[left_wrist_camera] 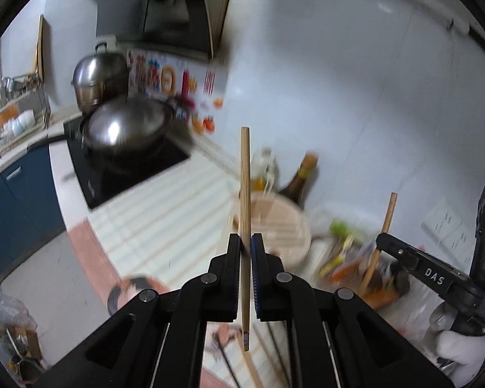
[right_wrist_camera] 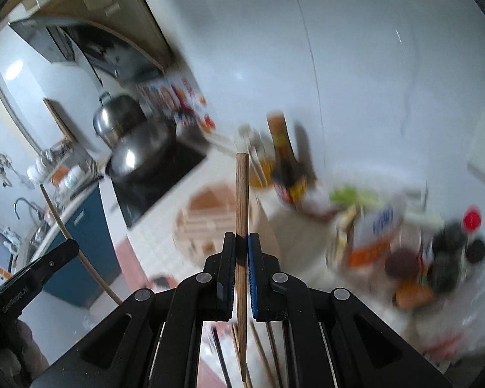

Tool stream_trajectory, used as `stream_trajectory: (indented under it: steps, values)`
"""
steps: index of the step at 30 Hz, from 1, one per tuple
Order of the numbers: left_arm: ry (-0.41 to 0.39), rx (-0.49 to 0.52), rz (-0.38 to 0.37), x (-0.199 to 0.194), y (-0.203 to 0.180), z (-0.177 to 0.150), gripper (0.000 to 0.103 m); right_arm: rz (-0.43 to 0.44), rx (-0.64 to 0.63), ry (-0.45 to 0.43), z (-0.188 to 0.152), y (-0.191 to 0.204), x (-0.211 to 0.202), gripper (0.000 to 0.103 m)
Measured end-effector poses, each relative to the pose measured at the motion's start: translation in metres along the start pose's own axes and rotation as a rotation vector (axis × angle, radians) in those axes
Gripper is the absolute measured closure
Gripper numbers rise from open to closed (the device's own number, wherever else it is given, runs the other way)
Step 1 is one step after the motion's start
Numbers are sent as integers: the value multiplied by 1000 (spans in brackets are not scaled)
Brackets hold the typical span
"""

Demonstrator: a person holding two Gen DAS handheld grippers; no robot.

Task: Organize utensils
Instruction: 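Lift both held wooden chopsticks up toward the beige chopstick holder, then insert the chopsticks into the holder slots and open both grippers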

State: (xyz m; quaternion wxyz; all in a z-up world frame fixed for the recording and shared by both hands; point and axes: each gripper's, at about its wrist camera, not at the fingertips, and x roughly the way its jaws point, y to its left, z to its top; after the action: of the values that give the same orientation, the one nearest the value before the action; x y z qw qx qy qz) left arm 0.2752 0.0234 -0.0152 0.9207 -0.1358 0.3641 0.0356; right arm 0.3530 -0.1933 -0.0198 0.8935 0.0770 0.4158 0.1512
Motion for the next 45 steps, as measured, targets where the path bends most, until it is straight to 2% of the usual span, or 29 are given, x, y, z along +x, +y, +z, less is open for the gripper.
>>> stream_trajectory:
  steps: [5, 9, 16, 20, 25, 31, 41, 45]
  values:
    - [-55, -1, -22, 13, -4, 48, 99, -37, 4, -114, 54, 23, 0, 96]
    - [-59, -5, -36, 39, -3, 82, 99, -61, 39, -157, 87, 29, 15, 96]
    - [-71, -6, -48, 81, -5, 116, 99, -93, 77, -207, 124, 29, 52, 96]
    - [-51, -15, -54, 105, -3, 121, 99, -109, 77, -226, 139, 33, 75, 96]
    - [-15, -23, -59, 139, -2, 122, 99, -122, 64, -250, 144, 34, 99, 96]
    - [50, 7, -58, 165, -10, 109, 99, -113, 35, -207, 132, 33, 123, 96]
    - [132, 5, -76, 173, -7, 88, 99, -87, 10, -149, 103, 28, 128, 96]
    - [162, -2, -108, 168, -7, 85, 96, -61, 5, -81, 97, 25, 129, 96]
